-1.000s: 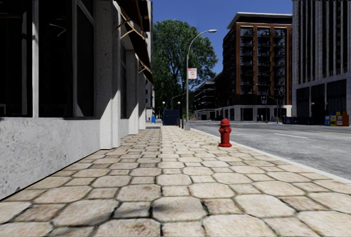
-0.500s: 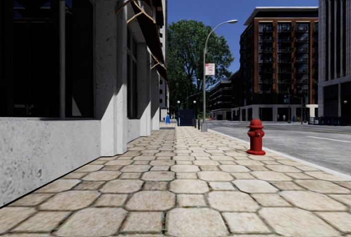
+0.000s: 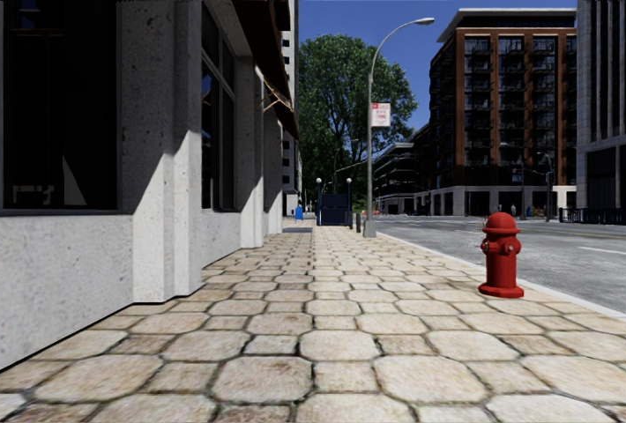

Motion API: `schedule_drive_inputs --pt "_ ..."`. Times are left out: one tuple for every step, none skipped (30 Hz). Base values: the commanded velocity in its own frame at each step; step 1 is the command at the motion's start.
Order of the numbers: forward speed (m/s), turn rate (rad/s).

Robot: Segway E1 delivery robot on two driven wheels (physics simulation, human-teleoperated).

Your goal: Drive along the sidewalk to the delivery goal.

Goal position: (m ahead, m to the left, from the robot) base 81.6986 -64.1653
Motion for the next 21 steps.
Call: schedule_drive_inputs --pt "2.00 0.00" --pt "2.00 0.00" --pt "2.00 0.00" --pt "2.00 0.00" --pt "2.00 0.00" --pt "2.00 0.00" --pt "2.00 0.00" --pt "2.00 0.00" --pt "2.00 0.00" --pt "2.00 0.00" --pt "2.00 0.00" --pt "2.00 0.00" --pt "2.00 0.00" --pt "2.00 0.00" --pt "2.00 0.00" --pt "2.00 0.00" --pt "2.00 0.00" --pt "2.00 0.00" --pt "2.00 0.00" --pt "2.00 0.00" --pt "2.00 0.00"
